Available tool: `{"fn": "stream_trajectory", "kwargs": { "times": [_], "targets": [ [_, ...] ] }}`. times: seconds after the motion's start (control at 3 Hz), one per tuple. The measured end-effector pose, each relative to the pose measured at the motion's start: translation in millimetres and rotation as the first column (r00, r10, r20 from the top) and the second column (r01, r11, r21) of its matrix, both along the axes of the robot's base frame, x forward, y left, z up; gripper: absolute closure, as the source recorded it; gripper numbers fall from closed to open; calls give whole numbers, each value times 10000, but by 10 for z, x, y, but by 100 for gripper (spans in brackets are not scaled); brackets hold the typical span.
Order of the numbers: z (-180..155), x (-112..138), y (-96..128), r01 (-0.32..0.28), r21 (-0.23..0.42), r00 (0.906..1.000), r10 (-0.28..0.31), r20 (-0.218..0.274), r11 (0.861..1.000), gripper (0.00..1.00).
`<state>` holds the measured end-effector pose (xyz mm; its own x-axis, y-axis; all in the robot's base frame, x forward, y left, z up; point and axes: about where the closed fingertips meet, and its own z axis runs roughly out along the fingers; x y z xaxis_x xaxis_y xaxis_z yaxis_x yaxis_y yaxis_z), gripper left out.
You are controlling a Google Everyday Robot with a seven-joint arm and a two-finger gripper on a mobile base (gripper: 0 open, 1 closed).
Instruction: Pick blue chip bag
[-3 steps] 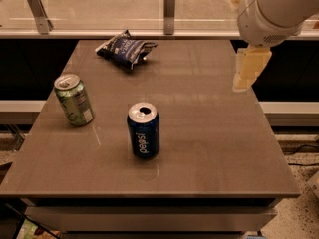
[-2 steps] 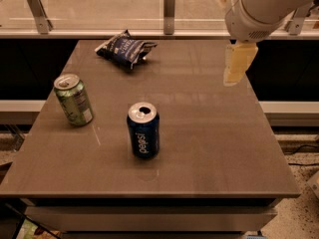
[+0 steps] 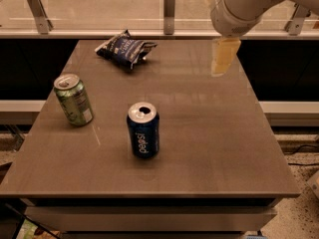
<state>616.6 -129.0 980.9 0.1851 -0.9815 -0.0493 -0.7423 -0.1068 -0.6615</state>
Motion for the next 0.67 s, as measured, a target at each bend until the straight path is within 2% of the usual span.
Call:
{"fn": "stream_trajectory", "kwargs": {
  "times": [0.67],
  "targets": [
    [-112, 400, 250, -1103, 176, 9920, 1090, 639, 9937, 0]
  ]
}}
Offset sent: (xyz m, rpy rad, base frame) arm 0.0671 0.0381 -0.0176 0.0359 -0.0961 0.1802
